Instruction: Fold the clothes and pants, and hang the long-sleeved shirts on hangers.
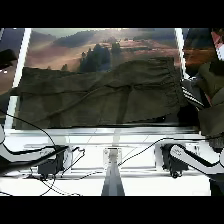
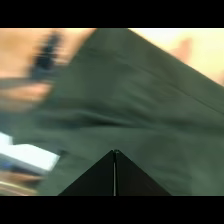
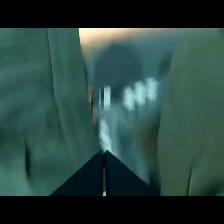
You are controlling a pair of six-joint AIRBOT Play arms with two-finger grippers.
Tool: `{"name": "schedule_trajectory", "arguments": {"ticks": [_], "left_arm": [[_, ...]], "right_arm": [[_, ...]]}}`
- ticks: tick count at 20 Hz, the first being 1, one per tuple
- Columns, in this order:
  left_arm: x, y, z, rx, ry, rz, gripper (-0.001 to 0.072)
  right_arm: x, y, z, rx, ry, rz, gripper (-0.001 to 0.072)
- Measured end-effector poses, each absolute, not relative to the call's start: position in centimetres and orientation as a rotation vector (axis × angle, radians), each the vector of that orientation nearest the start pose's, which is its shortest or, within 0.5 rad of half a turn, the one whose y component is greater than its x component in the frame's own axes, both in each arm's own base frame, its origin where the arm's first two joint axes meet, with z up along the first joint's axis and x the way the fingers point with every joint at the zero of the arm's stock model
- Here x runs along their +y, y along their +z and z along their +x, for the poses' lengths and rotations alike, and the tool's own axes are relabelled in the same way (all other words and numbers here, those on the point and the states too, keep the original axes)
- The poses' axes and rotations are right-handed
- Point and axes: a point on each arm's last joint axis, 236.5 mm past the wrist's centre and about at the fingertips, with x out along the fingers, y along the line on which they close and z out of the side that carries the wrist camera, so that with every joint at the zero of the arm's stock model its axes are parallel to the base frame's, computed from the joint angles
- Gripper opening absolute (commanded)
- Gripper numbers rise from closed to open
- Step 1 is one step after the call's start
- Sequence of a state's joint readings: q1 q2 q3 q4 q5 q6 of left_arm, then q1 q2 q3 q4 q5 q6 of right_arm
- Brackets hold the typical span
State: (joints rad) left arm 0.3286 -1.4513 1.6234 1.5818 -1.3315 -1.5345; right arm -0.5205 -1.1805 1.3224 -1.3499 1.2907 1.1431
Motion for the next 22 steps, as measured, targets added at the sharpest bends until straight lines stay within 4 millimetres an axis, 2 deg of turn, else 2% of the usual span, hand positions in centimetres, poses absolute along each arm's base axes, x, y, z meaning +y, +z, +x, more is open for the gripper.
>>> {"name": "schedule_trajectory", "arguments": {"ticks": [3, 7, 8, 9, 10, 12, 15, 17, 20, 21, 22], "left_arm": [[10.7, 8.8, 42.6, 1.209, 0.169, -0.075, 0.0014], [6.4, 8.9, 42.9, 1.215, 0.046, 0.044, 0.0014], [5.8, 9.3, 43.1, 1.201, 0.02, 0.078, 0.0014], [5.4, 9.7, 43.2, 1.185, -0.008, 0.115, 0.0014], [5.0, 10.2, 43.3, 1.167, -0.037, 0.141, 0.0014], [4.5, 11.6, 43.4, 1.118, -0.076, 0.171, 0.0014], [4.7, 13.4, 42.5, 1.058, -0.095, 0.199, 0.0015], [5.5, 13.8, 40.7, 1.041, -0.082, 0.202, 0.0016], [7.9, 12.2, 36.2, 1.067, -0.027, 0.178, 0.0029], [8.8, 11.3, 34.5, 1.08, -0.001, 0.161, 0.0061], [9.9, 10.3, 32.7, 1.095, 0.031, 0.142, 0.0235]], "right_arm": [[-13.8, 6.5, 29.6, 1.289, -0.094, 0.213, 0.0024], [-10.8, 1.6, 23.9, 1.373, -0.101, 0.383, 0.0026], [-10.0, 0.4, 23.0, 1.37, -0.105, 0.415, 0.0089], [-9.2, -1.0, 22.2, 1.365, -0.114, 0.446, 0.0384], [-8.5, -2.3, 21.7, 1.352, -0.128, 0.48, 0.0531], [-7.5, -4.5, 21.4, 1.319, -0.163, 0.562, 0.0533], [-7.0, -6.7, 22.4, 1.214, -0.231, 0.67, 0.0528], [-7.4, -7.3, 23.7, 1.124, -0.275, 0.73, 0.0525], [-8.5, -7.7, 25.3, 1.022, -0.342, 0.788, 0.0468], [-9.1, -7.8, 25.7, 0.993, -0.366, 0.799, 0.0447], [-9.6, -7.9, 26.0, 0.97, -0.386, 0.806, 0.0447]]}}
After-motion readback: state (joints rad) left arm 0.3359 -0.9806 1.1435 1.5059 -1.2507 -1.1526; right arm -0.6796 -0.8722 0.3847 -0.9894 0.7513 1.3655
